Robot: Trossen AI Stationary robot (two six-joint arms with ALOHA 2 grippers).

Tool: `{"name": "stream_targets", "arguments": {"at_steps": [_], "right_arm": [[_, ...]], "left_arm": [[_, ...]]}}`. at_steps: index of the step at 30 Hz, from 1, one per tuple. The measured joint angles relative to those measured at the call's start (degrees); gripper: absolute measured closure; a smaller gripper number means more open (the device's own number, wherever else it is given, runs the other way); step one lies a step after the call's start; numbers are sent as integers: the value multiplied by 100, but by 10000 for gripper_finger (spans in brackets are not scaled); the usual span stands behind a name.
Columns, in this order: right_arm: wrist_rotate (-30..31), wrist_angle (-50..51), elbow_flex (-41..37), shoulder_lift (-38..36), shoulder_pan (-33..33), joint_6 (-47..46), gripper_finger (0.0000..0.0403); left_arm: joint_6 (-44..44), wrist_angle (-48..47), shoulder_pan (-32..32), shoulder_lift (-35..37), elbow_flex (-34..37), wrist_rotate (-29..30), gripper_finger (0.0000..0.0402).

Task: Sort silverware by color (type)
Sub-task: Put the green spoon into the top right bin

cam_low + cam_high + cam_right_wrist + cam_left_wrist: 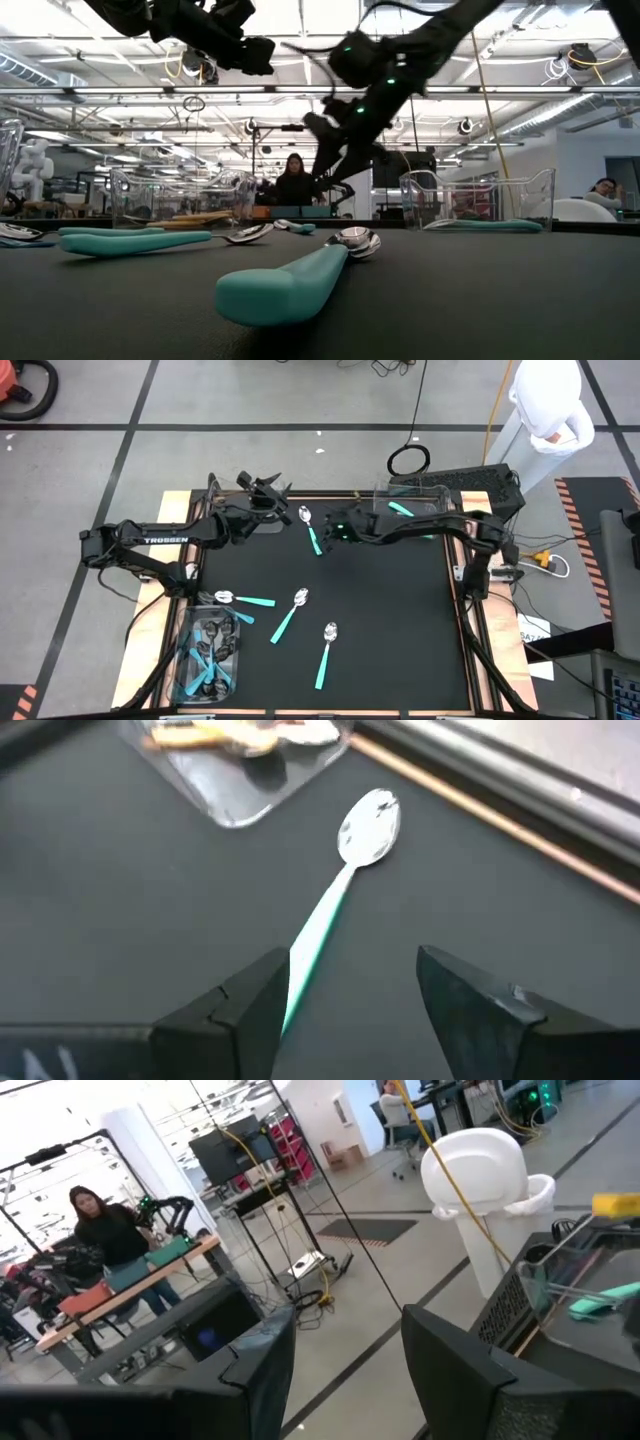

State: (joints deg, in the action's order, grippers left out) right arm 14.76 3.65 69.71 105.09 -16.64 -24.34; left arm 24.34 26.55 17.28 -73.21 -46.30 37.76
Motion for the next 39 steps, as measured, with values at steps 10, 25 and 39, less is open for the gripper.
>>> {"name": "stream_targets", "arguments": {"at_steps": [10,25,39], "right_arm": [[-9,1510,1771,1356,92,-206,188],[-434,1748,2248,2182,127,-157,206],[-719,2493,2236,2008,298,383,339]], "left_arm": [[3,0,-4,13,-2,2,215],[9,-162,0,2,-2,7,215],[168,-393,18,4,-4,678,215]]}}
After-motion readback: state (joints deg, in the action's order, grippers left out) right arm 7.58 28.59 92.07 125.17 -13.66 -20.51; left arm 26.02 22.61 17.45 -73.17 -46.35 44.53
